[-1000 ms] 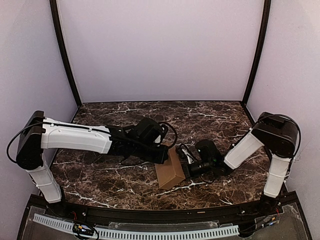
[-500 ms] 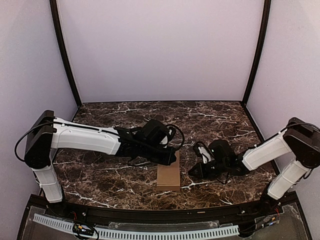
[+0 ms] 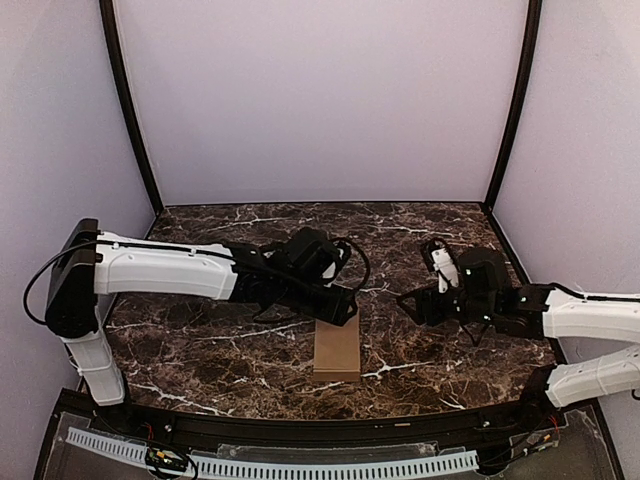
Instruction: Fold the paper box
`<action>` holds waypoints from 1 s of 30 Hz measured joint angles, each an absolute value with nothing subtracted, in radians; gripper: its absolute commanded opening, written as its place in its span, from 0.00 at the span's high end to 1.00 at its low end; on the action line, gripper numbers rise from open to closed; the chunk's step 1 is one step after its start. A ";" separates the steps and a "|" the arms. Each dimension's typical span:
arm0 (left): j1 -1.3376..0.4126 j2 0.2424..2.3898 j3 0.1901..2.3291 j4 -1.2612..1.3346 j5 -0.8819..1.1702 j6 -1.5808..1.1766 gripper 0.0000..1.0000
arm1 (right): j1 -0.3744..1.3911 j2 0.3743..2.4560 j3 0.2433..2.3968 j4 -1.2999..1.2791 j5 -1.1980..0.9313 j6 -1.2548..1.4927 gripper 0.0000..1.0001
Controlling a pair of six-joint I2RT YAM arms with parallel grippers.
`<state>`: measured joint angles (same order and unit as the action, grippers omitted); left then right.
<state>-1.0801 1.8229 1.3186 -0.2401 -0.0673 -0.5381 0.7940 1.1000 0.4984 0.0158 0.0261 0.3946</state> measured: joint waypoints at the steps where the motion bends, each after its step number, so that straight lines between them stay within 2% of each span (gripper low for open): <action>1: -1.080 1.816 1.327 -0.257 -0.081 -0.517 0.19 | 0.790 1.065 0.509 0.002 0.050 0.382 0.08; 2: -1.080 1.805 1.341 -0.281 -0.102 -0.504 0.10 | 0.786 1.033 0.521 -0.010 0.075 0.364 0.02; 3: -1.080 1.795 1.352 -0.297 -0.117 -0.479 0.03 | 0.781 1.005 0.533 -0.020 0.096 0.348 0.01; 4: -1.080 1.779 1.369 -0.318 -0.140 -0.462 0.02 | 0.776 0.982 0.545 -0.031 0.116 0.334 0.01; 16: -1.055 1.599 1.456 -0.525 -0.364 -0.276 0.01 | 0.758 0.908 0.746 -0.205 0.323 0.243 0.01; 21: -0.928 1.533 1.449 -0.580 -0.347 -0.237 0.01 | 0.758 0.841 0.767 -0.275 0.460 0.253 0.01; 27: -0.743 1.332 1.259 -0.499 -0.251 -0.208 0.01 | 0.758 0.775 0.778 -0.345 0.550 0.266 0.02; 30: -0.709 1.242 1.134 -0.430 -0.210 -0.194 0.01 | 0.758 0.752 0.783 -0.365 0.562 0.266 0.01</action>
<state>-0.7094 1.2423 1.1339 -0.4297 -0.2100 -0.1940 0.7582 0.7521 0.7826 -0.3653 0.5625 0.2657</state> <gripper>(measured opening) 0.987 0.985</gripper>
